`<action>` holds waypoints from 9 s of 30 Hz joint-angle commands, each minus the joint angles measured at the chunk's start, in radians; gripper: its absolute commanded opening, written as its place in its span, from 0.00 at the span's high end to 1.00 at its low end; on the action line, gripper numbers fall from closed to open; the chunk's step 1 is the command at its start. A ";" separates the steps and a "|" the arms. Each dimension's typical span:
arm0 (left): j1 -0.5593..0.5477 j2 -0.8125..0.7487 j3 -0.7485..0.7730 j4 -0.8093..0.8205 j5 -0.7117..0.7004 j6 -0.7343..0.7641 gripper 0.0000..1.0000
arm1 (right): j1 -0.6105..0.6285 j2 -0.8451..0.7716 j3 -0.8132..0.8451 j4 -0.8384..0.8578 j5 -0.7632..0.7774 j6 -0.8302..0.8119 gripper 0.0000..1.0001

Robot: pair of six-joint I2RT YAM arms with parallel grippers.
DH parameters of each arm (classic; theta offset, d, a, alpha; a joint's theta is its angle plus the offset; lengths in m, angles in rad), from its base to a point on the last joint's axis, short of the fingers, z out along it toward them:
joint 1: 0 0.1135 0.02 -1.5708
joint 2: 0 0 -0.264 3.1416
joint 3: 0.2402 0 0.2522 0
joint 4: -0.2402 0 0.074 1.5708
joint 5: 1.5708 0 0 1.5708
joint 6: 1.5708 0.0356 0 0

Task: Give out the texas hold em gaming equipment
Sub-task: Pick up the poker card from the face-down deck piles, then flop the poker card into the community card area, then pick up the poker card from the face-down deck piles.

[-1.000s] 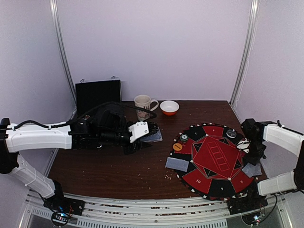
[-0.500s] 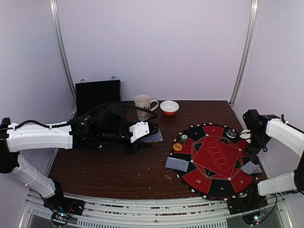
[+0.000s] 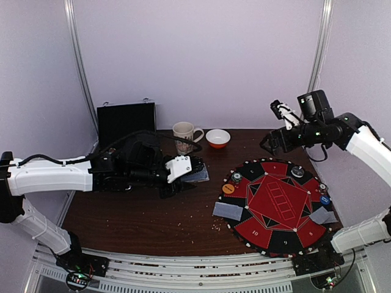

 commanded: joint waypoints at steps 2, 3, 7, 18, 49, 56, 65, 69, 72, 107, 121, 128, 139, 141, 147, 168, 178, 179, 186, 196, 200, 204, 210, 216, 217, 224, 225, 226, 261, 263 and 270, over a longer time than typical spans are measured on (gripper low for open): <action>-0.002 -0.030 0.005 0.066 0.013 0.004 0.60 | 0.193 0.015 -0.190 0.586 -0.378 0.425 0.00; -0.002 -0.030 0.004 0.069 0.012 0.004 0.60 | 0.221 0.024 -0.208 0.670 -0.389 0.445 0.00; -0.003 -0.029 0.000 0.075 0.009 0.003 0.60 | 0.329 0.077 -0.229 0.809 -0.390 0.495 0.00; -0.002 -0.050 -0.009 0.094 0.012 0.001 0.60 | 0.405 0.162 -0.211 0.800 -0.359 0.463 0.04; -0.002 -0.049 -0.017 0.103 -0.014 0.002 0.65 | 0.415 0.161 -0.097 0.561 -0.313 0.317 0.63; -0.002 -0.046 -0.013 0.101 -0.023 0.003 0.65 | 0.413 0.140 -0.113 0.602 -0.374 0.335 0.82; -0.002 -0.038 -0.010 0.095 -0.038 0.003 0.65 | 0.376 0.093 -0.100 0.537 -0.360 0.337 1.00; -0.002 -0.035 -0.008 0.095 -0.043 0.003 0.64 | 0.364 0.060 -0.070 0.479 -0.329 0.323 1.00; -0.002 -0.035 -0.009 0.094 -0.045 0.001 0.65 | 0.356 0.028 -0.026 0.423 -0.295 0.319 1.00; -0.002 -0.037 0.003 0.084 -0.041 -0.004 0.65 | 0.321 0.257 -0.042 -0.575 0.705 0.561 1.00; -0.002 -0.056 0.004 0.080 -0.047 -0.002 0.65 | 0.307 0.406 -0.100 -0.553 0.700 0.620 1.00; -0.002 -0.055 0.005 0.080 -0.042 -0.003 0.64 | 0.230 0.523 0.010 -0.420 0.813 0.481 1.00; -0.002 -0.066 0.005 0.080 -0.045 -0.004 0.65 | 0.131 0.805 0.087 -0.284 0.916 0.301 1.00; -0.002 -0.069 0.005 0.080 -0.044 -0.004 0.65 | 0.124 0.844 0.086 -0.242 0.887 0.271 1.00; -0.002 -0.068 0.004 0.080 -0.052 0.000 0.65 | 0.104 0.882 0.108 -0.130 0.676 0.251 1.00; -0.002 -0.064 0.003 0.080 -0.060 0.003 0.65 | 0.035 0.850 0.121 -0.033 0.427 0.450 1.00; -0.002 -0.067 0.004 0.078 -0.060 0.003 0.65 | 0.016 0.813 0.048 0.029 0.390 0.504 1.00; -0.002 -0.067 0.004 0.078 -0.060 0.003 0.65 | 0.014 0.815 0.049 0.030 0.385 0.509 1.00; -0.002 -0.066 0.003 0.077 -0.064 0.004 0.65 | 0.013 0.804 0.037 0.048 0.389 0.539 1.00; -0.002 -0.066 0.004 0.077 -0.066 0.004 0.65 | 0.012 0.790 0.012 0.051 0.343 0.542 0.79; -0.002 -0.063 0.004 0.077 -0.061 0.004 0.65 | 0.011 0.760 0.012 0.054 0.300 0.518 0.72; -0.002 -0.062 0.006 0.075 -0.057 0.004 0.64 | 0.011 0.713 0.021 0.068 0.227 0.478 0.67; -0.002 -0.063 0.004 0.076 -0.063 0.004 0.64 | 0.008 0.540 0.042 0.041 0.234 0.427 0.60; -0.002 -0.065 0.005 0.075 -0.053 0.004 0.64 | 0.019 0.248 0.066 0.072 0.081 0.329 0.34; -0.002 -0.065 0.005 0.075 -0.053 0.005 0.64 | 0.029 0.188 0.037 0.142 -0.030 0.315 0.26; -0.002 -0.061 0.003 0.078 -0.051 0.008 0.64 | 0.249 -0.018 -0.218 0.746 -0.452 0.473 0.00; -0.003 -0.061 0.002 0.078 -0.047 0.008 0.64 | 0.274 -0.003 -0.213 0.751 -0.457 0.475 0.00; -0.002 -0.062 0.003 0.078 -0.046 0.006 0.64 | 0.296 0.014 -0.207 0.751 -0.468 0.469 0.00; -0.003 -0.076 -0.009 0.095 -0.024 0.003 0.66 | 0.414 0.215 -0.069 0.578 -0.272 0.315 0.32; -0.002 -0.076 -0.008 0.097 -0.031 0.003 0.66 | 0.413 0.210 -0.055 0.548 -0.261 0.304 0.38; -0.002 -0.078 -0.010 0.099 -0.037 0.002 0.66 | 0.412 0.203 -0.002 0.438 -0.234 0.282 0.53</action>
